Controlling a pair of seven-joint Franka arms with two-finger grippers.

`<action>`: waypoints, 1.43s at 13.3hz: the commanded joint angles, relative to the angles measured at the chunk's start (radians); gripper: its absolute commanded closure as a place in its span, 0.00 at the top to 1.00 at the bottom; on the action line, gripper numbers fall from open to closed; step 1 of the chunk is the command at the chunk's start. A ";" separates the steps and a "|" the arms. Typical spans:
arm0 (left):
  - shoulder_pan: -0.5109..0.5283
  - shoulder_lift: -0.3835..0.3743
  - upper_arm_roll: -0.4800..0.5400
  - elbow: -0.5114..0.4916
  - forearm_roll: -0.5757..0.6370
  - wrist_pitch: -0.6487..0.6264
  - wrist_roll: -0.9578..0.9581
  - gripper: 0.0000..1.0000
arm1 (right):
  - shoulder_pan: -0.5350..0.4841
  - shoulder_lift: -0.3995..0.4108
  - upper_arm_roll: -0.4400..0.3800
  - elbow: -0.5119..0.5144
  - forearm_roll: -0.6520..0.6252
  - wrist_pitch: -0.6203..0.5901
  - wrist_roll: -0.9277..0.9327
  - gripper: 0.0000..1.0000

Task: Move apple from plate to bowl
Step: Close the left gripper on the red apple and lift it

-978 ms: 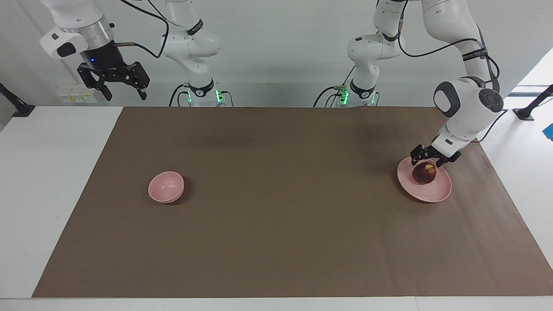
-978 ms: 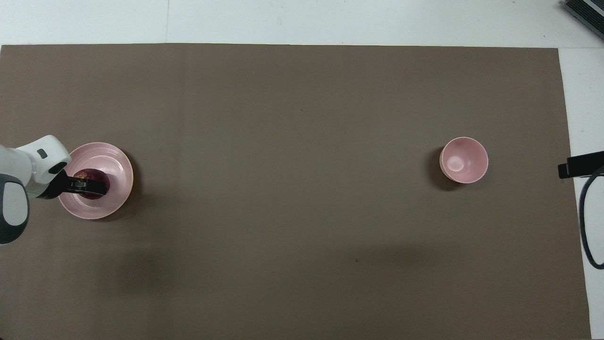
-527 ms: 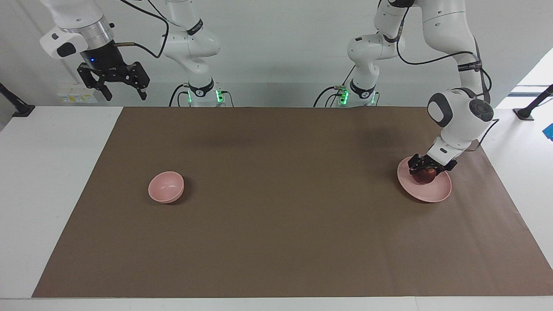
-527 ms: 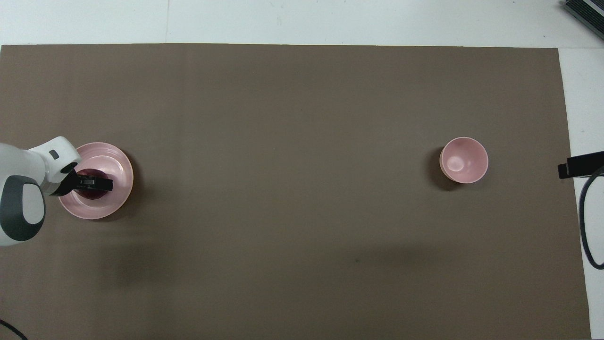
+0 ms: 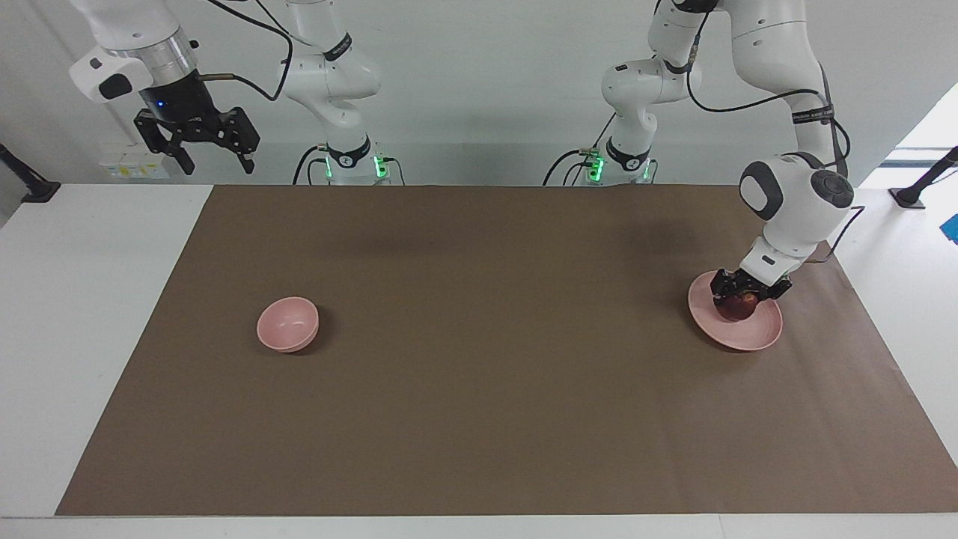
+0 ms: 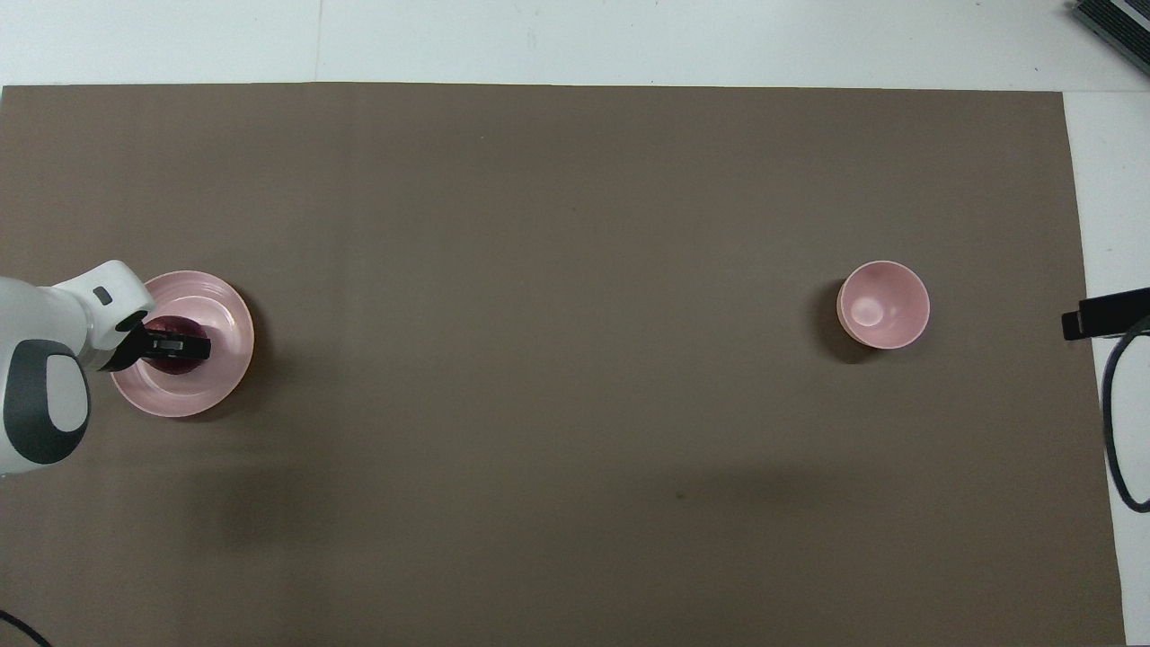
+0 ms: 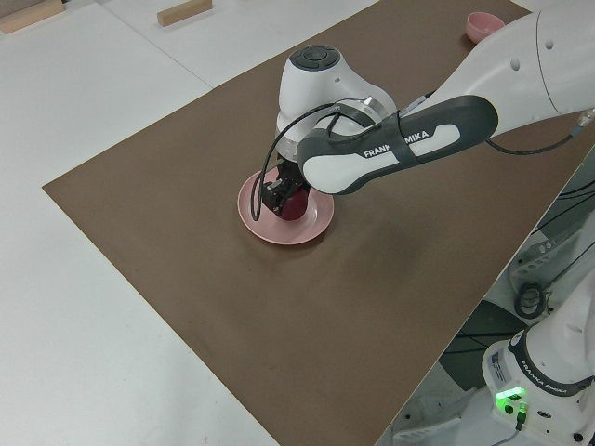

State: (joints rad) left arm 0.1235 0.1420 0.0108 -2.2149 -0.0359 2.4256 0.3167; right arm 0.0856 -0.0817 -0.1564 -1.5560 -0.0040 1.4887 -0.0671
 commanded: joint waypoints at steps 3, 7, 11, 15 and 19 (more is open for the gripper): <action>-0.010 -0.024 -0.005 -0.083 0.017 0.069 -0.001 0.00 | -0.010 -0.023 0.003 -0.025 0.007 -0.007 -0.026 1.00; -0.010 -0.033 -0.003 -0.103 0.017 0.084 0.009 0.00 | -0.013 -0.055 -0.006 -0.085 0.065 0.005 -0.054 1.00; -0.010 -0.027 -0.005 -0.100 0.016 0.107 -0.013 0.00 | -0.043 -0.055 -0.008 -0.099 0.093 0.004 -0.145 1.00; -0.012 -0.031 -0.006 -0.091 0.017 0.029 -0.007 0.00 | -0.043 -0.056 -0.008 -0.102 0.096 0.004 -0.143 1.00; -0.032 -0.018 -0.003 0.008 0.042 -0.217 0.005 0.00 | -0.043 -0.056 -0.008 -0.102 0.096 0.005 -0.143 1.00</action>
State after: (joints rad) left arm 0.1086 0.1012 -0.0006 -2.2585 -0.0248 2.3853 0.3185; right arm 0.0561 -0.1113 -0.1685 -1.6271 0.0684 1.4865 -0.1856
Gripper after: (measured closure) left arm 0.233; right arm 0.000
